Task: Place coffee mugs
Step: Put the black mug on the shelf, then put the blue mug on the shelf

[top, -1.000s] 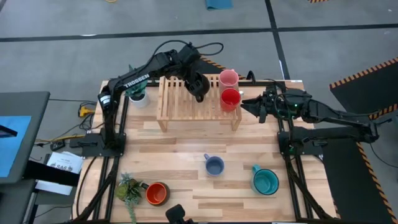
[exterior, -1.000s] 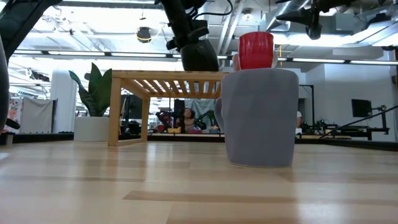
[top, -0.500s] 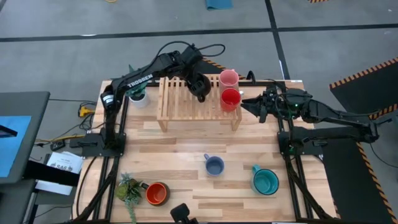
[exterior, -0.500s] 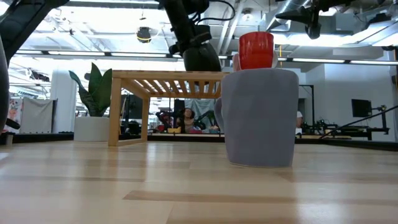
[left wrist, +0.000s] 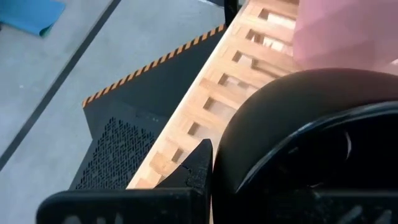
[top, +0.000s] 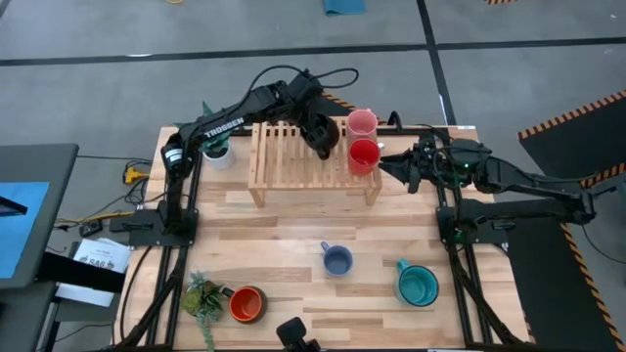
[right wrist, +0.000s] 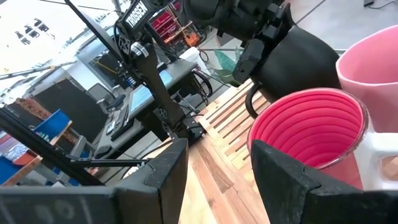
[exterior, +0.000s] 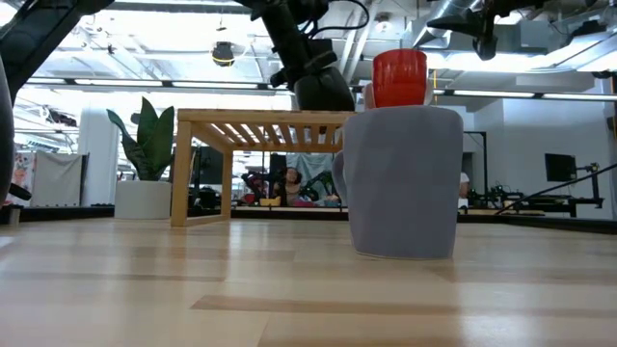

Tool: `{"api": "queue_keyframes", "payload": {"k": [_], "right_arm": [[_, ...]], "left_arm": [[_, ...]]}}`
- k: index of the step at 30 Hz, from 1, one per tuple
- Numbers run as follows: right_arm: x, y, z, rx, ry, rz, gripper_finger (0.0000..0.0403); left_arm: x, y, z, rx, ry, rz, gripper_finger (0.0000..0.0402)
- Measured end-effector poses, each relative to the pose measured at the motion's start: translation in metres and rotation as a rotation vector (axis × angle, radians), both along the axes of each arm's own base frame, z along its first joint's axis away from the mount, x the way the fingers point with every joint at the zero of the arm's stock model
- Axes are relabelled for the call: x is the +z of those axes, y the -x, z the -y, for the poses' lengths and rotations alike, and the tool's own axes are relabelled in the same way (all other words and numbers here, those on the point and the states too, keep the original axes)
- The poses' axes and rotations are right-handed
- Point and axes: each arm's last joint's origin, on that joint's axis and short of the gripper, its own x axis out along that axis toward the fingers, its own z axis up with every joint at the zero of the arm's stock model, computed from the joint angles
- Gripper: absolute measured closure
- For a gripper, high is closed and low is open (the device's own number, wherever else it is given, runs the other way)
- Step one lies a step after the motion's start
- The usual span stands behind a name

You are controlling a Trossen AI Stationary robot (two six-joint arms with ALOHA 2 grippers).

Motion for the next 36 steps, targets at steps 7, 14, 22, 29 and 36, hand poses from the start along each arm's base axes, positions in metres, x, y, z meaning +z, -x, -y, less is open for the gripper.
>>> {"api": "queue_keyframes", "payload": {"k": [7, 14, 22, 29, 36], "right_arm": [[0.0, 0.0, 0.0, 0.0, 0.0, 0.0, 0.02], [0.0, 0.0, 0.0, 0.0, -0.003, 0.001, 0.02], [0.0, 0.0, 0.0, 0.0, -0.003, 0.001, 0.02], [0.0, 0.0, 0.0, 0.0, -0.002, 0.001, 0.02], [0.0, 0.0, 0.0, 0.0, -0.002, 0.001, 0.02]], "left_arm": [[0.002, -0.002, -0.002, 0.003, -0.022, 0.03, 0.0323], [0.004, -0.002, -0.003, 0.006, -0.032, 0.044, 0.0261], [0.01, -0.003, -0.002, -0.021, -0.002, 0.082, 0.0228], [0.036, -0.001, -0.002, -0.029, -0.052, 0.164, 0.0227], [0.044, 0.002, -0.002, -0.032, -0.064, 0.183, 0.0227]]}}
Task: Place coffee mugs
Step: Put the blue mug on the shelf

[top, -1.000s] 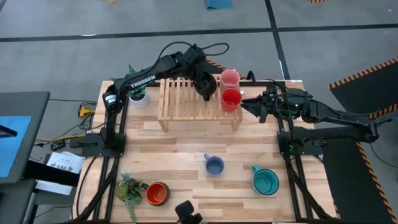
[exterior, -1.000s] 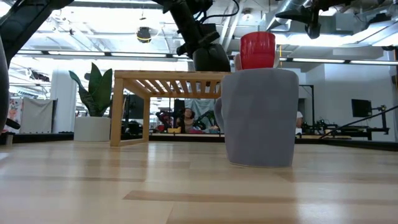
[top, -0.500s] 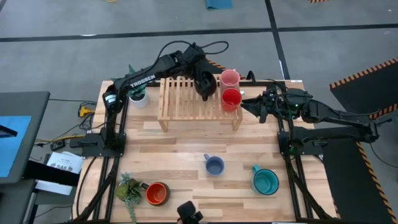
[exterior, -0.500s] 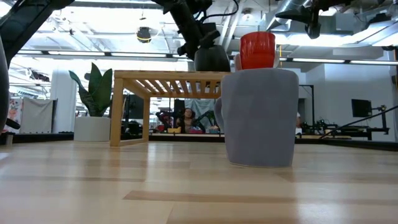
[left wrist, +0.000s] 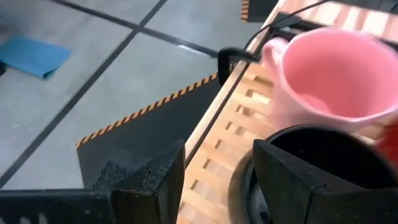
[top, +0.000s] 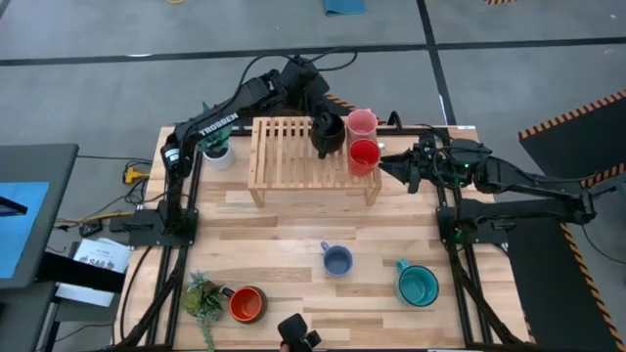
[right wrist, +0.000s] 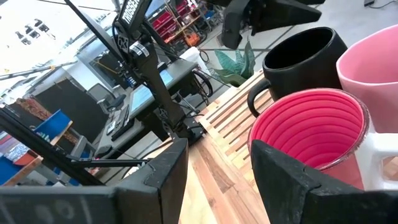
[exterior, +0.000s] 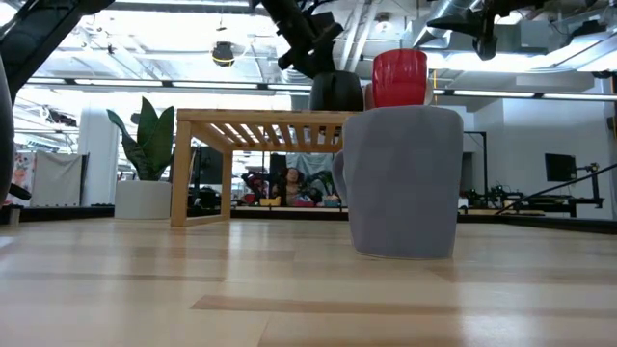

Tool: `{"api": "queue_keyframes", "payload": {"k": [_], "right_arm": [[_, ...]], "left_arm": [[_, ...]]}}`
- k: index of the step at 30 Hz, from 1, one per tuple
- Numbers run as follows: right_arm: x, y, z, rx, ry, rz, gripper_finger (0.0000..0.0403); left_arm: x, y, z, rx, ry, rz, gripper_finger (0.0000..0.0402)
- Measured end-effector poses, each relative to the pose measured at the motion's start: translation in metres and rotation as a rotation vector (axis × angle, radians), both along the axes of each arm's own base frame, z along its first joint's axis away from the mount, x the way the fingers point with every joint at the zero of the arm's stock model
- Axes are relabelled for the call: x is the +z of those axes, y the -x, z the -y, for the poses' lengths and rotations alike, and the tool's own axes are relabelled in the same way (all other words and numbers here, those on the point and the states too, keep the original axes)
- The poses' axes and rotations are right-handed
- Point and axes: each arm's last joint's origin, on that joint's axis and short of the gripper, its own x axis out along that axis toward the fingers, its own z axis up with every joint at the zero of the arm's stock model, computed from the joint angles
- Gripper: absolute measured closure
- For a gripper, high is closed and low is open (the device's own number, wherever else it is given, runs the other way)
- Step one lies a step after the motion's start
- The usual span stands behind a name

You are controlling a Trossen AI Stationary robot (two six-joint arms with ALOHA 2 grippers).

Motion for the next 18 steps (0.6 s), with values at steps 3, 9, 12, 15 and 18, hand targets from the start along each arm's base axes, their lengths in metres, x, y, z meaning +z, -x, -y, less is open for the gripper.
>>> {"api": "queue_keyframes", "payload": {"k": [3, 9, 12, 15, 18], "right_arm": [[0.0, 0.0, 0.0, 0.0, 0.0, 0.0, 0.02], [0.001, 0.0, 0.0, 0.001, 0.014, 0.002, 0.02], [0.001, 0.0, 0.0, 0.003, 0.037, -0.004, 0.02], [0.001, 0.0, 0.0, 0.003, 0.045, -0.004, 0.02], [0.001, 0.0, 0.0, 0.003, 0.046, -0.002, 0.02]], "left_arm": [[0.01, 0.006, 0.0, -0.056, 0.04, 0.054, 0.0227], [0.045, 0.038, 0.005, -0.207, 0.14, 0.217, 0.0228], [0.056, 0.057, 0.012, -0.255, 0.166, 0.264, 0.0228], [0.066, 0.075, 0.028, -0.309, 0.161, 0.346, 0.0228], [0.071, 0.095, 0.048, -0.359, 0.111, 0.461, 0.0228]]}}
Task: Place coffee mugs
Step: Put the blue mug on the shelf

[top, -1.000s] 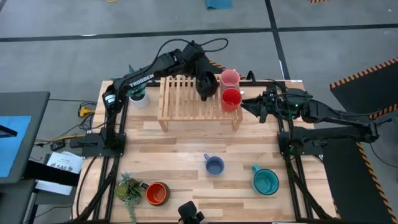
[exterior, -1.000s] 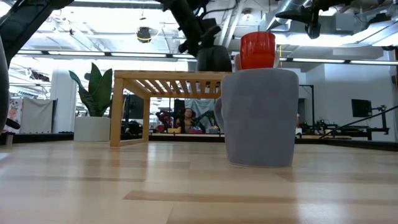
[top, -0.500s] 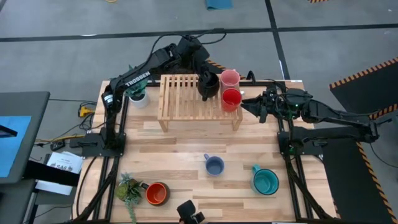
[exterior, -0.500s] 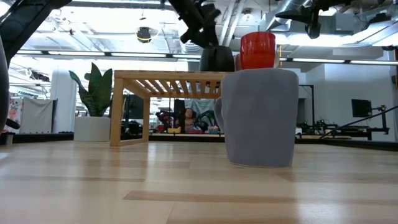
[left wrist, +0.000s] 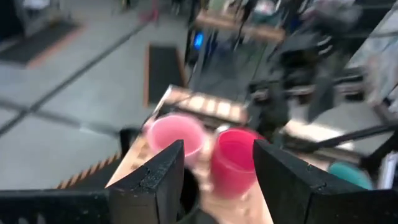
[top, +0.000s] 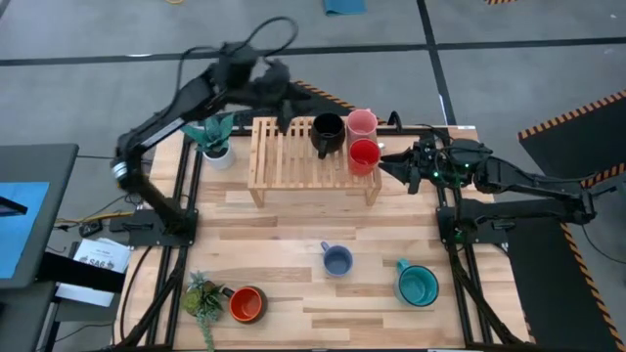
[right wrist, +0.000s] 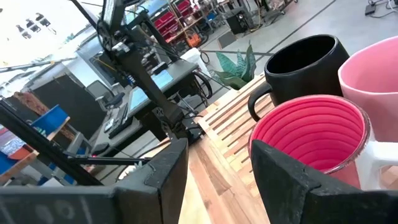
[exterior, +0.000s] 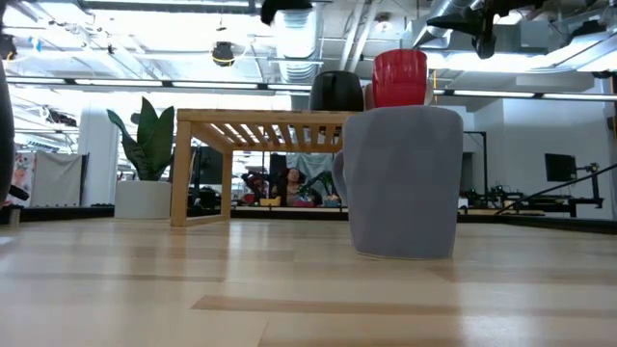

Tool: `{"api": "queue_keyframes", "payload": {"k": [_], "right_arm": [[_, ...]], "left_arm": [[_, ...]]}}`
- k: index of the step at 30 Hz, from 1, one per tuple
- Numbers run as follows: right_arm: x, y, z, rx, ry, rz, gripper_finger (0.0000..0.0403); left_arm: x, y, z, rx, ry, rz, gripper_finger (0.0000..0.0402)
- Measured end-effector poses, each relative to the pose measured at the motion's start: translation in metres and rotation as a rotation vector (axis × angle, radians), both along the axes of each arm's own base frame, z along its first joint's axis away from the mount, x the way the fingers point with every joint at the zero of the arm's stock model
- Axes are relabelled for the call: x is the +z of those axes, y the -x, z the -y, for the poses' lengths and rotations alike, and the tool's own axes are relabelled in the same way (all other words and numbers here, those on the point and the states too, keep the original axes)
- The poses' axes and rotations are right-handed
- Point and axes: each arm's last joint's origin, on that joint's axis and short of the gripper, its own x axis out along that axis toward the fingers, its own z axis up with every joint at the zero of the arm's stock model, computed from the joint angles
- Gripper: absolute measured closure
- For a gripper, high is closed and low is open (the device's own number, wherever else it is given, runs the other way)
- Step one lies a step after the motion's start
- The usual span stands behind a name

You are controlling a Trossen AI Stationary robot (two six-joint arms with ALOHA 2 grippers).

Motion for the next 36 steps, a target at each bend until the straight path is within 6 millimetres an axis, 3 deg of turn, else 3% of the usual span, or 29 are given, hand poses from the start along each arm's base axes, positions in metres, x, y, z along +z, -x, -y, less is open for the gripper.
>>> {"api": "queue_keyframes", "payload": {"k": [5, 10, 13, 19, 27, 36], "right_arm": [[0.002, 0.0, 0.0, 0.001, 0.014, 0.016, 0.02], [0.006, 0.0, 0.0, 0.003, 0.045, 0.05, 0.02], [0.008, 0.0, 0.0, 0.002, 0.052, 0.075, 0.02], [0.01, 0.0, 0.0, 0.003, 0.058, 0.096, 0.02], [0.011, 0.0, 0.0, 0.004, 0.099, 0.088, 0.02], [0.015, 0.0, 0.0, 0.002, 0.11, 0.136, 0.02]], "left_arm": [[-0.016, 0.043, 0.038, -0.031, -0.052, 0.231, 0.0228], [-0.045, 0.094, 0.072, -0.055, -0.083, 0.354, 0.0228], [-0.06, 0.121, 0.087, -0.039, -0.076, 0.383, 0.0228], [-0.066, 0.161, 0.106, 0.008, -0.097, 0.472, 0.0228], [-0.064, 0.182, 0.116, 0.011, -0.125, 0.476, 0.0228], [-0.069, 0.182, 0.116, 0.009, -0.022, 0.45, 0.0228]]}}
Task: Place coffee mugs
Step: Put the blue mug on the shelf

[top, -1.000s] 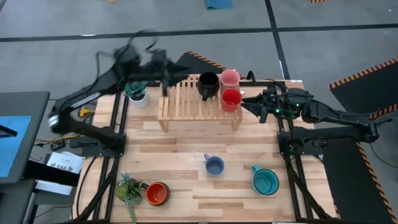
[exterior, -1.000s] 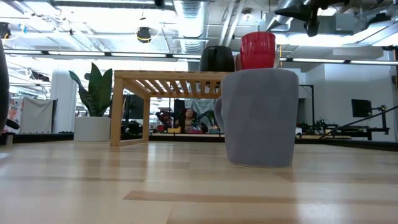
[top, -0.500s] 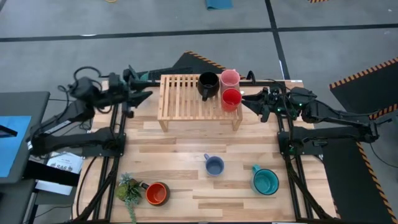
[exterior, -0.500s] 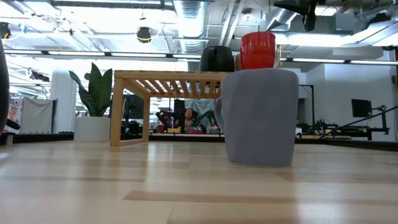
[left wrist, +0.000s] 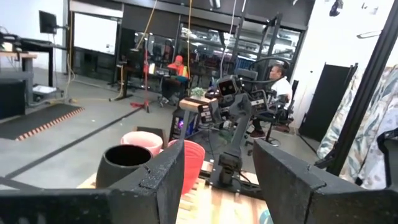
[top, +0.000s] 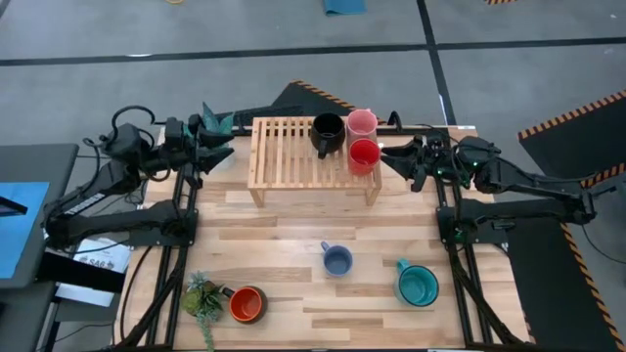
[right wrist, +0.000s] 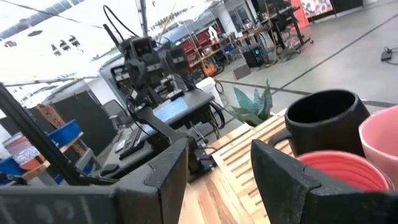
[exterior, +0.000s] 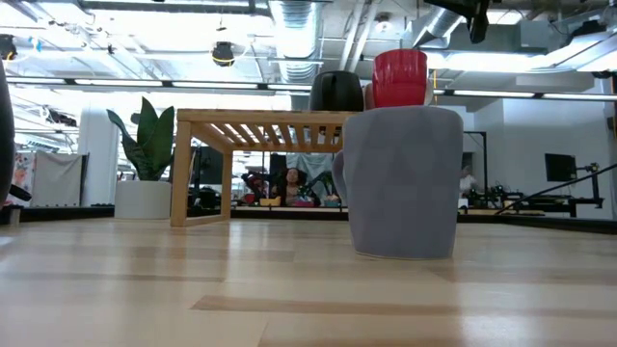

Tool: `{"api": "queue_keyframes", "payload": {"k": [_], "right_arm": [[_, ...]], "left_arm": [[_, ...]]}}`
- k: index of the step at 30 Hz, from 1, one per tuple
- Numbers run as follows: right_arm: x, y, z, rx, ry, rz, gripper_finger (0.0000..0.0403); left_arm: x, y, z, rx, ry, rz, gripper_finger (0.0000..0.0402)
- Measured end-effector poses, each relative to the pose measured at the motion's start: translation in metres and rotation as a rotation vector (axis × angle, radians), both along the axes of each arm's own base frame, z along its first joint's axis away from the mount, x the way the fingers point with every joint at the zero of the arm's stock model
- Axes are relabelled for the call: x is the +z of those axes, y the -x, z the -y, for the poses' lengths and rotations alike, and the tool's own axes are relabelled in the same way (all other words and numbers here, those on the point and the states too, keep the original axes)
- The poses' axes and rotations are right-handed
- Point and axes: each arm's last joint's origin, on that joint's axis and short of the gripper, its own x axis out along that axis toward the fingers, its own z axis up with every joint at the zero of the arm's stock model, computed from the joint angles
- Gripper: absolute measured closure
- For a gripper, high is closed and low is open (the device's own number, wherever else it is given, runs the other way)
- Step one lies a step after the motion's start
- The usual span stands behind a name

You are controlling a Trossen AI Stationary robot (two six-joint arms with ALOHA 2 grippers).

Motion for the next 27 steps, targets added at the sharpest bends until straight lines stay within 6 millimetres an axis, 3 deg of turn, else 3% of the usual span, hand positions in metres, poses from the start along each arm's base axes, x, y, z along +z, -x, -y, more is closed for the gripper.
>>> {"api": "queue_keyframes", "payload": {"k": [11, 27], "right_arm": [[0.0, 0.0, 0.0, 0.0, 0.0, 0.001, 0.02], [0.0, 0.0, 0.0, 0.0, 0.033, -0.007, 0.02]], "left_arm": [[-0.001, -0.003, 0.001, -0.037, -0.001, -0.009, 0.0228], [-0.003, -0.027, 0.008, -0.088, -0.029, -0.021, 0.0228]]}}
